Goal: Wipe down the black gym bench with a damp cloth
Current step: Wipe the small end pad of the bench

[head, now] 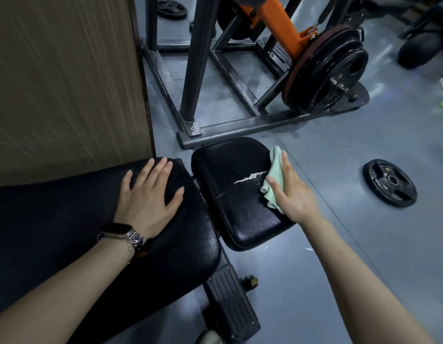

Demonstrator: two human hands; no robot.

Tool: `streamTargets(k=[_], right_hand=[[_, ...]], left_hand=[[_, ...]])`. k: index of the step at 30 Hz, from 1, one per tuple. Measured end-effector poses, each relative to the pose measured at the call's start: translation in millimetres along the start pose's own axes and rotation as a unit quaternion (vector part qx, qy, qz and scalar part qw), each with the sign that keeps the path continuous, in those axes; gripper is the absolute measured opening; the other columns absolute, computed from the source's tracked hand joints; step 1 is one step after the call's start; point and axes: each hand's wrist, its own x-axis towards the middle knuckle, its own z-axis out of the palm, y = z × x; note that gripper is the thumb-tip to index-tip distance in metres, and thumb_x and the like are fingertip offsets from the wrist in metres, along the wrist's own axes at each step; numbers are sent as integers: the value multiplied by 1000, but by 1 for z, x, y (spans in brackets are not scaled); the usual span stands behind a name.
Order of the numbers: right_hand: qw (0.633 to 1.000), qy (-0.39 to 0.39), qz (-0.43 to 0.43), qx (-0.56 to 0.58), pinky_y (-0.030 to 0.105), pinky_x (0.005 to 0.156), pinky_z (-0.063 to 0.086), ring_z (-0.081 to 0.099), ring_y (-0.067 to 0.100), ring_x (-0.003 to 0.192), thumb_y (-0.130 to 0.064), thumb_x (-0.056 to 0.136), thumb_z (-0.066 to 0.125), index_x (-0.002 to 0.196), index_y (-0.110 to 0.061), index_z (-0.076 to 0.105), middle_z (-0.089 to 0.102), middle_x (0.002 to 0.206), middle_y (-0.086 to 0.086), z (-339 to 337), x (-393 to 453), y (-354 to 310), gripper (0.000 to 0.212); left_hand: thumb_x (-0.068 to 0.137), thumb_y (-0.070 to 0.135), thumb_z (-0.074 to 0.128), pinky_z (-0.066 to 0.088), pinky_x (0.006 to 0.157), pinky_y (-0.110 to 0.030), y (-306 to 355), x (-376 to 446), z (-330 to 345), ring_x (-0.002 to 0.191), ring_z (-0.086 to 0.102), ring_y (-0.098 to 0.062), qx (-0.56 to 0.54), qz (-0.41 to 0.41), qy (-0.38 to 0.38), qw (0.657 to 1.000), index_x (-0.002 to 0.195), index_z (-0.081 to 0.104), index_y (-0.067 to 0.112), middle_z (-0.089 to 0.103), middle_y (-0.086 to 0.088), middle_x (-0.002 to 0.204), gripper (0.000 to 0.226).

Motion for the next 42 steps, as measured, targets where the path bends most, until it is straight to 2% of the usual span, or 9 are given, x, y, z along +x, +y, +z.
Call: streamTargets(k=[4,8,18,28,31,33,37,39,42], right_hand=[[1000,18,4,-8,39,95,37,43,29,130,-62,92,27,151,-35,-5,15,159,-15,3,-26,5,72],[999,25,-3,-20,39,97,37,42,29,132,-53,98,33,152,-34,-4,9,159,-17,3,-25,3,68],[1000,1,31,-3,42,98,36,45,33,129,-53,97,37,151,-38,-3,26,157,-6,-3,19,-13,69],[999,42,10,-14,41,92,38,47,34,123,-54,97,35,152,-34,-1,28,156,-8,8,-13,-2,69],[998,66,11,20,36,94,34,42,31,127,-58,91,32,153,-31,1,31,154,-6,13,-30,0,74],[994,94,11,57,27,93,28,37,27,130,-57,90,33,153,-27,5,34,152,-3,17,-47,-2,75],[985,122,4,123,17,108,6,6,16,146,-62,90,26,153,-26,11,11,149,-30,31,-79,-8,74],[986,127,1,103,25,114,2,-1,10,146,-63,90,23,152,-28,15,11,147,-31,31,-78,-6,72],[984,148,-9,93,41,117,3,4,7,146,-61,90,23,149,-32,21,16,148,-29,27,-64,-3,67]], left_hand=[[86,61,8,4,114,-44,0,0,0,144,5,-8,2,0,1,1000,149,20,25,15,11,156,73],[86,61,9,4,114,-46,0,-1,0,144,3,-10,6,7,2,1000,149,19,25,15,10,157,74],[86,61,12,3,115,-41,-1,0,3,144,1,-10,-2,27,6,1000,149,22,28,18,12,156,72],[86,61,10,2,115,-41,-2,0,2,145,2,-11,-8,20,4,1000,149,21,28,18,13,155,72],[85,62,10,3,115,-41,-2,-1,2,145,2,-10,-14,21,4,1000,149,23,27,19,13,155,73],[85,62,9,3,115,-41,-1,-1,2,145,3,-11,-15,21,4,1000,149,23,27,19,13,155,74],[85,62,11,4,115,-42,-2,0,1,144,5,-11,-19,21,7,1000,148,25,26,20,13,155,73],[85,62,9,4,115,-41,-2,-1,1,144,4,-11,-15,20,4,1000,149,23,28,19,14,155,74],[85,62,9,5,116,-42,-2,0,1,144,5,-11,-19,21,5,1000,148,24,27,20,13,155,74]])
